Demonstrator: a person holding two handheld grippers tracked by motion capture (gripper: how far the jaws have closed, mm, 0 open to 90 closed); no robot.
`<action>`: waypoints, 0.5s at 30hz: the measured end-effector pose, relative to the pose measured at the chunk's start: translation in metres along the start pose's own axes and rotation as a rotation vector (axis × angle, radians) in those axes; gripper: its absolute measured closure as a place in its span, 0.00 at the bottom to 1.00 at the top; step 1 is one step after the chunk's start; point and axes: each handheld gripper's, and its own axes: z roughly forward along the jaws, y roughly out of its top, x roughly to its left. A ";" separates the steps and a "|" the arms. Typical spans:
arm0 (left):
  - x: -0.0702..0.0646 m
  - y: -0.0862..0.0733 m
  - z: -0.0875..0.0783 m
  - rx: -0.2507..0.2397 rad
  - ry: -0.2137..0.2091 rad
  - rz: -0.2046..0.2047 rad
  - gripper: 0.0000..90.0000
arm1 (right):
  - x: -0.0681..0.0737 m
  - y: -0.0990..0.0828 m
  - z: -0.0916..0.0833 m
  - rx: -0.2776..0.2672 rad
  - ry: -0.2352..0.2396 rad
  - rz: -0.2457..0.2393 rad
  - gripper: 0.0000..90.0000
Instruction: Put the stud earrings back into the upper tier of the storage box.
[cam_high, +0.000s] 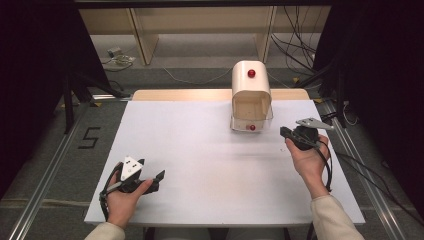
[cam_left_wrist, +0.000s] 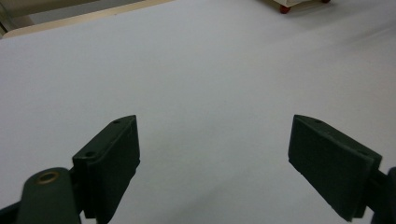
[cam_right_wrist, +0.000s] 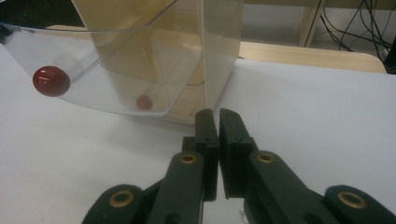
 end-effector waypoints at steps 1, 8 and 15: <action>0.000 0.000 0.000 0.000 0.000 0.000 0.18 | 0.000 0.000 0.000 -0.001 0.000 -0.002 0.97; 0.000 0.000 0.000 0.000 0.000 0.000 0.18 | 0.000 0.004 -0.001 -0.012 0.000 -0.001 0.97; 0.000 0.000 0.000 0.000 0.000 0.000 0.18 | 0.000 0.006 -0.002 -0.020 0.000 -0.002 0.97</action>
